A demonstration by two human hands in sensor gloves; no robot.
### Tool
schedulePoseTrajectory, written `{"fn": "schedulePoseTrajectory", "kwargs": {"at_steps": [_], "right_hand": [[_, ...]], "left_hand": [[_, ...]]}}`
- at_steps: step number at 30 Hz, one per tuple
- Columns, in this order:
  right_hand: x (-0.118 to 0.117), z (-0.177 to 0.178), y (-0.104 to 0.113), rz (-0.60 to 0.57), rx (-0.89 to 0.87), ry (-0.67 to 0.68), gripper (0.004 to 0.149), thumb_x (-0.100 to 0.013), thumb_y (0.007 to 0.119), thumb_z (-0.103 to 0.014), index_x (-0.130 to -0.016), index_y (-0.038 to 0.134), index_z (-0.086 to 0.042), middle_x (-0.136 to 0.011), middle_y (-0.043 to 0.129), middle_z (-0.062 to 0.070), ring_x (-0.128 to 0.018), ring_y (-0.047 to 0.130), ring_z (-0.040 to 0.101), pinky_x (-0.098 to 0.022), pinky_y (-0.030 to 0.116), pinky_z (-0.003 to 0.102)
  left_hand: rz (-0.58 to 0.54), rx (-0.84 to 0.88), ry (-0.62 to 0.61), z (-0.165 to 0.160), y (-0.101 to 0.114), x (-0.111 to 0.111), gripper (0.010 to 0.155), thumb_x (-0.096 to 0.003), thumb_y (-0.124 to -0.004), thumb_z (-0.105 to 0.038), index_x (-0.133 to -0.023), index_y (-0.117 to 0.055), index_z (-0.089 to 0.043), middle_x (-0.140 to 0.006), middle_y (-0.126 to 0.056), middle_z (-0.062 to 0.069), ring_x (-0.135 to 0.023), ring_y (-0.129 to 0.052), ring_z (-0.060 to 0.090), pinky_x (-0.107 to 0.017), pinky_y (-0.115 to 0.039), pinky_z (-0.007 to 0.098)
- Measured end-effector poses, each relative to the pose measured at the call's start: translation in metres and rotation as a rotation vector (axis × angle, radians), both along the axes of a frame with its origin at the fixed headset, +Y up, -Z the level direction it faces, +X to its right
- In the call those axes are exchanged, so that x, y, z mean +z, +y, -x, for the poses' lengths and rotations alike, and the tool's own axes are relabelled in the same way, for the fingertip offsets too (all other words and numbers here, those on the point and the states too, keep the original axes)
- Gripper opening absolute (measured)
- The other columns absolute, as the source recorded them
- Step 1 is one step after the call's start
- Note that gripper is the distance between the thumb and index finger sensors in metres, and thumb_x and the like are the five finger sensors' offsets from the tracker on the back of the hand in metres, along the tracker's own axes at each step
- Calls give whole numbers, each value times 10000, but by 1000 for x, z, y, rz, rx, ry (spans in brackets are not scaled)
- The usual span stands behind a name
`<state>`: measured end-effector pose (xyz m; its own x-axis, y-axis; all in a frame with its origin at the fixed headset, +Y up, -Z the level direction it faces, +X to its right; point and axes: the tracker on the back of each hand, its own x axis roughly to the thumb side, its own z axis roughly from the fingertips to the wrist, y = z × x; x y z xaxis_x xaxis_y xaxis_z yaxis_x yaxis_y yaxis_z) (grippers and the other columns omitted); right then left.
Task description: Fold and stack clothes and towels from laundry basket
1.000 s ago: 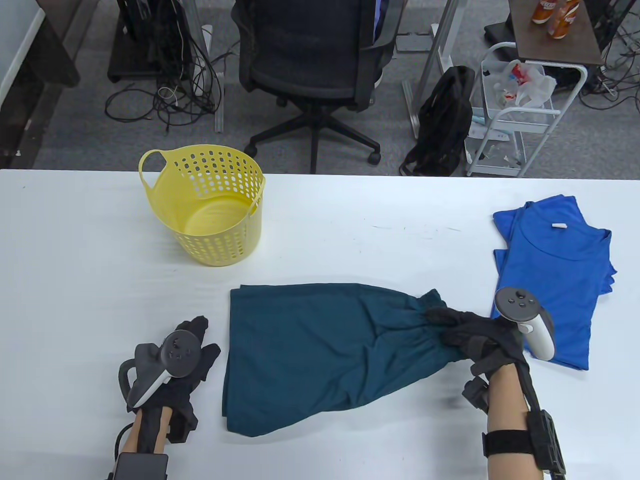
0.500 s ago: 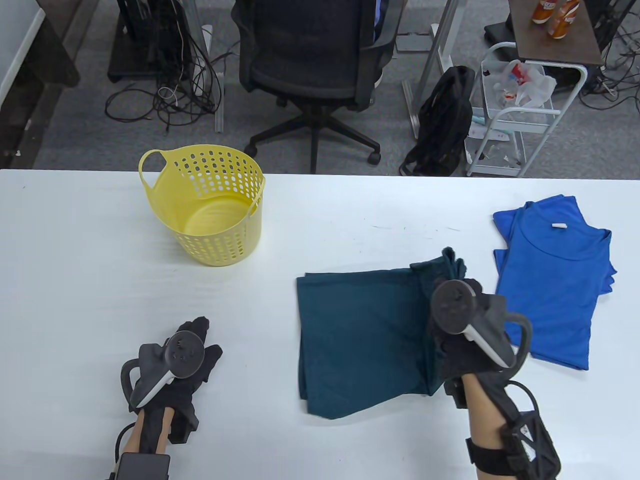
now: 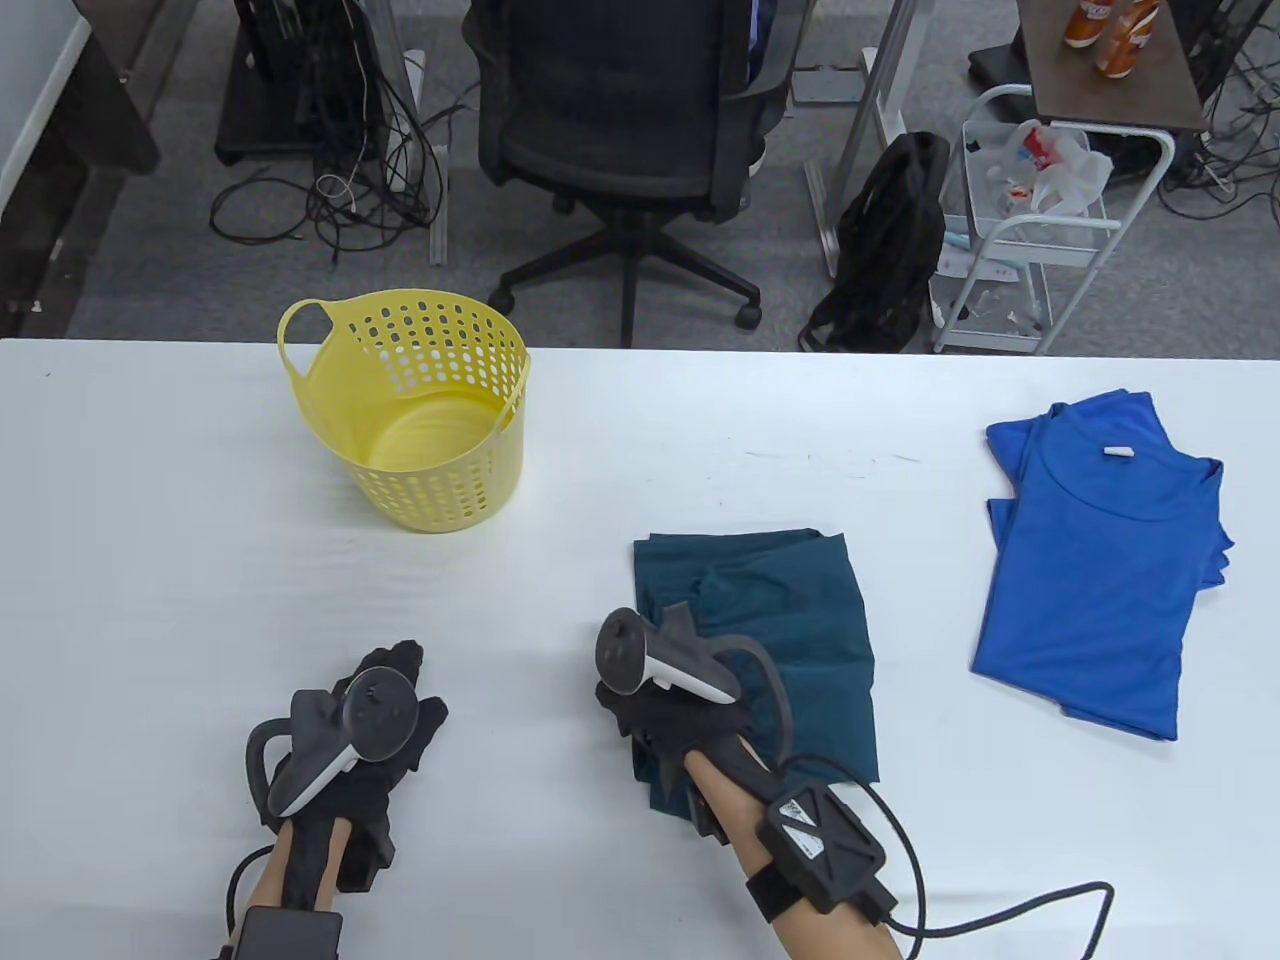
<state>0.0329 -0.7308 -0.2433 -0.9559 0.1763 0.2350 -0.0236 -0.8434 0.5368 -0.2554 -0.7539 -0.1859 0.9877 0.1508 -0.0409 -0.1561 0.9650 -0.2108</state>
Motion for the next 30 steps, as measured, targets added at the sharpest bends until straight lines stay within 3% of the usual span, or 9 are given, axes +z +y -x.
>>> {"fn": "schedulePoseTrajectory", "kwargs": {"at_steps": [3,7,11,15,19,23,24,27,30], "right_hand": [[-2,-55,33,-165,-200,-139,638,-678,550,-446,-1212,356,-157,-1183,465,324,-876,729,541,-577,734,595],[-17,-136,30,-238,-242,-383,645,-672,617,-437,-1169,521,-38,-1124,582,341,-872,726,544,-582,718,623],[-51,-191,-16,51,-255,-654,896,-664,586,-533,-1181,246,115,-1144,205,476,-958,328,733,-653,459,793],[-72,-194,-41,51,-322,-777,1015,-621,639,-548,-1143,110,144,-1067,-16,499,-890,28,729,-593,221,862],[-81,-184,-47,17,-419,-754,925,-588,738,-489,-1160,330,112,-1073,19,489,-857,-2,716,-551,169,869],[-81,-187,-40,-116,-546,-728,515,-577,790,-312,-1002,658,-53,-1115,306,444,-905,187,709,-565,273,859],[-78,-190,-36,-130,-689,-690,405,-571,788,-262,-930,718,-86,-1117,414,415,-933,273,693,-580,308,851],[-71,-196,-27,-60,-979,-459,395,-563,775,-210,-929,677,-99,-1107,584,350,-973,528,627,-626,462,819],[-60,-195,-17,23,-1077,-238,369,-568,771,-173,-922,667,-162,-1081,716,229,-968,738,484,-662,571,776]], "left_hand": [[11,-7,-1,0,-1,0,789,-551,-686,-592,-1202,-476,-199,-1209,-645,172,-1023,-801,377,-707,-724,579],[63,128,-27,-13,-1,-6,788,-555,-684,-605,-1202,-498,-194,-1208,-657,179,-1004,-826,378,-693,-755,553],[273,508,-51,-78,8,-45,890,-546,-718,-626,-1226,-449,-118,-1226,-565,264,-1014,-764,428,-697,-722,562],[411,445,-151,-154,3,-97,1056,-487,-736,-675,-1245,-336,-58,-1261,-339,357,-1095,-558,558,-738,-619,651],[426,237,-152,-198,-5,-132,1192,-439,-815,-635,-1227,-181,-6,-1218,-104,415,-1095,-349,636,-747,-526,721],[405,23,-185,-222,-9,-158,1292,-393,-867,-611,-1196,-46,-21,-1188,-5,420,-1105,-339,634,-744,-523,734],[426,-22,-193,-226,-11,-164,1317,-391,-877,-602,-1181,4,-26,-1175,35,422,-1109,-314,635,-745,-514,741],[451,-130,-233,-231,-17,-179,1419,-350,-891,-606,-1088,187,-51,-1100,158,428,-1098,-224,658,-745,-475,765],[533,-113,-255,-230,-23,-187,1458,-310,-903,-621,-1030,263,-123,-1067,210,415,-1037,-85,695,-727,-407,799]]}}
